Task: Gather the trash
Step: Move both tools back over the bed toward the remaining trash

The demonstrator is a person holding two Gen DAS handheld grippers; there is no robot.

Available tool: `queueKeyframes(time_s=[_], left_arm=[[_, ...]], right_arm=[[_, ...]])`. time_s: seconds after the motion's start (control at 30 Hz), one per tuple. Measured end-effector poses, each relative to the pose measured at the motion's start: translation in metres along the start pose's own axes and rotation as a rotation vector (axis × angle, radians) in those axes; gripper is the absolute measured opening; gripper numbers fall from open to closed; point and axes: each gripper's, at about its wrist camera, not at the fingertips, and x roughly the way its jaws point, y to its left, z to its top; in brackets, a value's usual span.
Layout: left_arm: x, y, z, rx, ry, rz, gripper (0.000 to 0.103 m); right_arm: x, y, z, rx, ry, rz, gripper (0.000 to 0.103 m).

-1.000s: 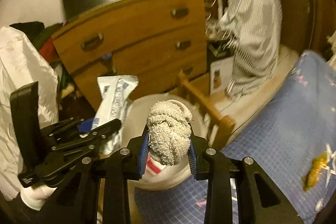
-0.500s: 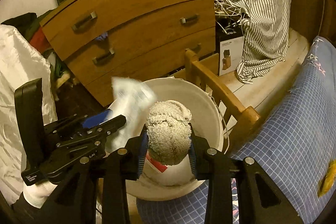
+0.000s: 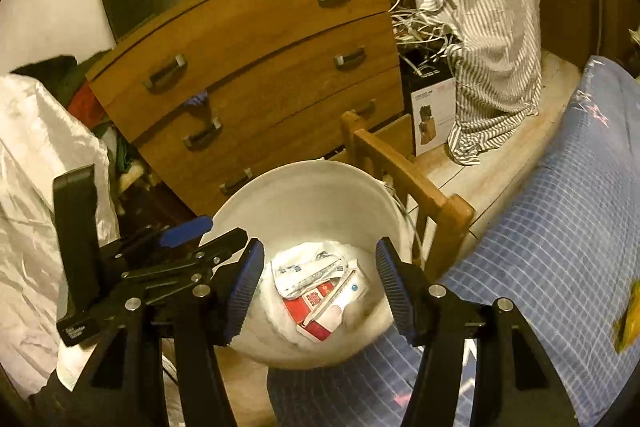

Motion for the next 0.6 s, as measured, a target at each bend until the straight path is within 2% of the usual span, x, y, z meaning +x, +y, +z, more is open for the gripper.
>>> queueKeyframes(time_s=[0.1, 0.23, 0.3, 0.43, 0.6], left_arm=[[-0.003, -0.022, -0.005, 0.031, -0.004, -0.03, 0.056], [-0.005, -0.075, -0.019, 0.11, 0.004, -0.11, 0.056], [-0.005, -0.104, -0.028, 0.153, 0.009, -0.155, 0.062], [0.003, -0.187, -0.06, 0.29, 0.052, -0.292, 0.063], [0.023, -0.282, -0.105, 0.46, 0.135, -0.418, 0.063]], right_arm=[[-0.039, -0.019, -0.027, 0.011, -0.056, -0.019, 0.06], [-0.094, -0.053, -0.077, 0.04, -0.123, -0.05, 0.063], [-0.124, -0.075, -0.112, 0.063, -0.15, -0.083, 0.064], [-0.186, -0.13, -0.201, 0.144, -0.178, -0.19, 0.064], [-0.258, -0.188, -0.299, 0.254, -0.203, -0.313, 0.064]])
